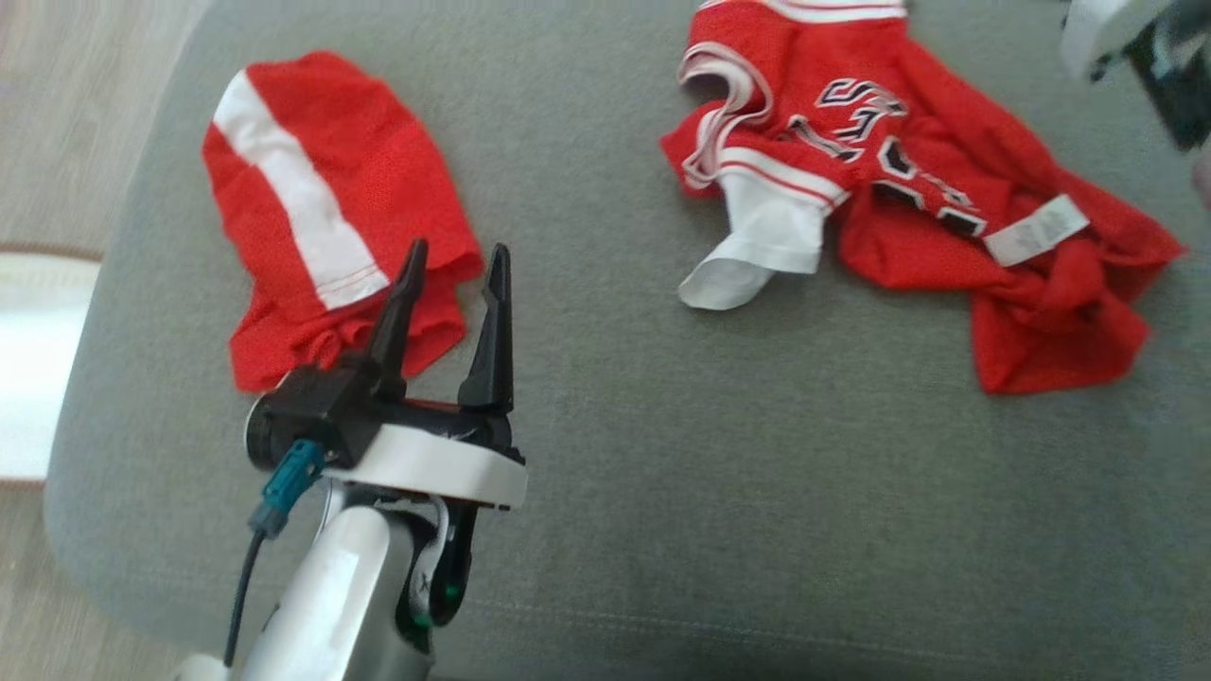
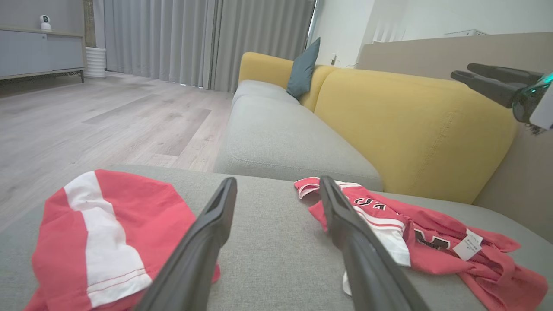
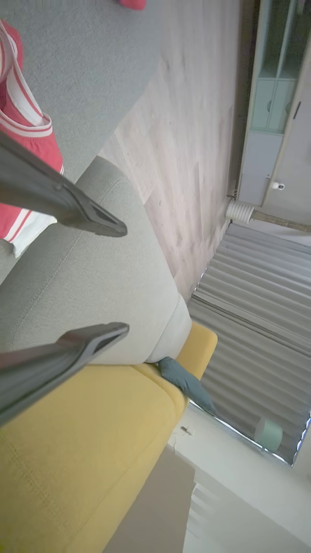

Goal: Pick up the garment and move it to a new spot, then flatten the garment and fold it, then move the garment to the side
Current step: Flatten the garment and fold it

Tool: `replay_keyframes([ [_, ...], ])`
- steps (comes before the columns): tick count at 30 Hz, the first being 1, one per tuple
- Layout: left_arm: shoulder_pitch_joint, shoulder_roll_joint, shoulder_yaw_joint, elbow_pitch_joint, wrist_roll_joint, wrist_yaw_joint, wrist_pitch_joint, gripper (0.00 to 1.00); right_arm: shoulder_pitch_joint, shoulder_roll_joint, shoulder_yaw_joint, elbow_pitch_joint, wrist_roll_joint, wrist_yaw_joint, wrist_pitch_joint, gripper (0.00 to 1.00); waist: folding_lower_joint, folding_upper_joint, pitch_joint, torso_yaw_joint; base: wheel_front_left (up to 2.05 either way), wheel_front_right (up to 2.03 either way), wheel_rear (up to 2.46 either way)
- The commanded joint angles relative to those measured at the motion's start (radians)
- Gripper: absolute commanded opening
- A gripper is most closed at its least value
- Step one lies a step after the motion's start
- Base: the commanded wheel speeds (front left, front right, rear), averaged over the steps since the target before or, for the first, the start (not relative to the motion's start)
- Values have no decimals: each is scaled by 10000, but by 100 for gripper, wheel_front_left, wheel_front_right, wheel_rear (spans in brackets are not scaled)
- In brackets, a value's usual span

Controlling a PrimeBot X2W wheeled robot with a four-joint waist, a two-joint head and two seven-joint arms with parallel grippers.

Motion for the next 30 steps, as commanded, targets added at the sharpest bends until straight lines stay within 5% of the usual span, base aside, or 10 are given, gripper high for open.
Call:
replay_keyframes([
  [1, -115, 56, 419, -307, 108, -17, -61, 100, 119, 50, -107, -287, 111, -7, -127, 100, 0, 0, -303, -304, 0, 0, 0],
  [16, 512, 56, 820, -436, 416, -2, -61, 100, 4639, 330, -3574, -3839, -98, -7, -326, 100, 0, 0, -1300, -1320, 0, 0, 0],
  [30, 897, 56, 707, -511, 413, 32, -61, 100, 10332, 3119, -7124, -8322, -2738, -7, 613, 100, 0, 0, -1507, -1582, 0, 0, 0],
])
